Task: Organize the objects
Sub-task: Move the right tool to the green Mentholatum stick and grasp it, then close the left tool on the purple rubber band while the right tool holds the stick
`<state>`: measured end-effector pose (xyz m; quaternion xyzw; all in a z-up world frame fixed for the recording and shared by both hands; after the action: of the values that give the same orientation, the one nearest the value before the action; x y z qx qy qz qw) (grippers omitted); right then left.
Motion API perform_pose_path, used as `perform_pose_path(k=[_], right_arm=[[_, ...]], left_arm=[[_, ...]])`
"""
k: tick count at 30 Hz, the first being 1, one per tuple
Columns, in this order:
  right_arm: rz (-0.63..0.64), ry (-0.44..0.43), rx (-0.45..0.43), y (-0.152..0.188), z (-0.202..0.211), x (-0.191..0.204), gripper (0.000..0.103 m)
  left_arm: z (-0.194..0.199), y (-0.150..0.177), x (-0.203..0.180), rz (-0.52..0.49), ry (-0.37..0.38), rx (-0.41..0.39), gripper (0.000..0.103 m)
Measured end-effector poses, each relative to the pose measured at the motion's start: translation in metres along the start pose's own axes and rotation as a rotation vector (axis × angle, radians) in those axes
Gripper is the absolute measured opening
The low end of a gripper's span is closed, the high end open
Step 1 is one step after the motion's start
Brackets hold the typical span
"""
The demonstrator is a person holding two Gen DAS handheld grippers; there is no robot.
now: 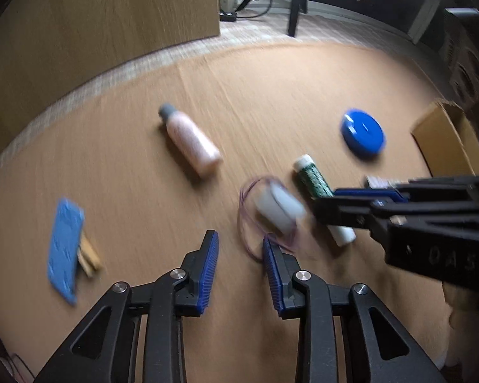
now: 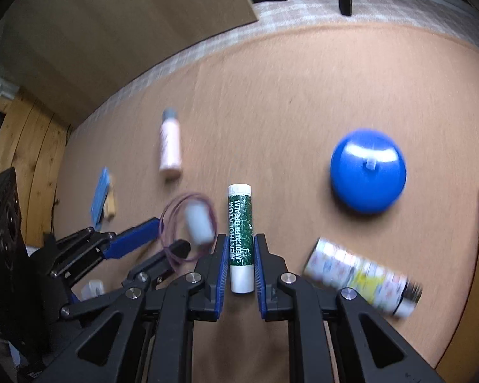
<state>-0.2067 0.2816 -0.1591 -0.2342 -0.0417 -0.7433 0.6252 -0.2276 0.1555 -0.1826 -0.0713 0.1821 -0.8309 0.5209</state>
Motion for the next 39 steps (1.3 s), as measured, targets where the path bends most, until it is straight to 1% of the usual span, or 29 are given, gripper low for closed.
perform_pose_path(k=[4,7,10,12,15,17,19,20,22,25,26,27,28,29,30,32,35,39], right_arm=[[0.065,0.019,0.014,0.030,0.008,0.007,0.014],[0.080,0.020,0.019,0.049,0.014,0.007,0.014],[0.076,0.022,0.023,0.064,0.021,0.001,0.014],[0.073,0.034,0.020,0.074,0.027,-0.003,0.014],[0.068,0.046,0.015,0.083,0.033,-0.009,0.014],[0.068,0.048,0.013,0.086,0.035,-0.013,0.014],[0.069,0.062,0.005,0.092,0.040,-0.015,0.014],[0.073,0.072,-0.001,0.094,0.043,-0.016,0.014],[0.076,0.081,-0.008,0.096,0.046,-0.019,0.014],[0.077,0.097,-0.014,0.098,0.050,-0.022,0.014],[0.078,0.103,-0.015,0.095,0.045,-0.015,0.014],[0.078,0.109,-0.015,0.096,0.045,-0.016,0.014],[0.077,0.110,-0.015,0.097,0.046,-0.018,0.014],[0.075,0.110,-0.014,0.097,0.047,-0.019,0.014],[0.075,0.110,-0.015,0.098,0.047,-0.020,0.014],[0.076,0.111,-0.014,0.096,0.048,-0.018,0.014],[0.081,0.115,-0.014,0.097,0.050,-0.019,0.014],[0.082,0.118,-0.014,0.094,0.045,-0.015,0.014]], left_arm=[[0.014,0.033,-0.010,-0.007,0.015,0.006,0.030],[0.027,0.059,-0.014,-0.008,0.025,0.009,0.030],[0.035,0.067,-0.014,0.008,0.029,0.008,0.030],[0.044,0.061,-0.010,0.023,0.022,-0.027,0.030],[0.052,0.040,0.003,0.085,0.051,-0.070,0.030],[0.052,0.027,0.007,0.107,0.058,-0.093,0.030],[0.045,0.009,0.009,0.109,0.063,-0.095,0.030],[0.036,-0.004,0.007,0.102,0.051,-0.092,0.030],[0.023,-0.017,0.007,0.092,0.024,-0.076,0.030],[0.008,-0.020,0.006,0.081,0.018,-0.043,0.030],[0.004,-0.020,0.006,0.079,0.022,-0.033,0.030],[-0.002,-0.020,0.006,0.083,0.025,-0.023,0.030],[-0.006,-0.020,0.007,0.085,0.023,-0.016,0.026],[-0.007,-0.019,0.006,0.082,0.014,-0.020,0.022],[-0.008,-0.019,0.005,0.079,0.010,-0.028,0.019],[-0.008,-0.018,0.005,0.087,0.035,-0.027,0.003],[-0.005,-0.016,0.001,0.089,0.052,-0.037,0.003],[0.016,-0.008,-0.004,0.085,0.079,-0.078,0.003]])
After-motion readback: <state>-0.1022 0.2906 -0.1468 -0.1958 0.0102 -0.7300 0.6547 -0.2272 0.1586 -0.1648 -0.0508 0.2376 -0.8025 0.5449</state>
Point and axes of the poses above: each gripper's, at about its wrist camera, not at the fingertips, and z roughly against the way its jaws point, x to its left, y to its underside, the point moved 1 cm from there along -z, roughly the way its jaws point, and after that the axes turned 2 degrees about -x, right-handed, at the moved point
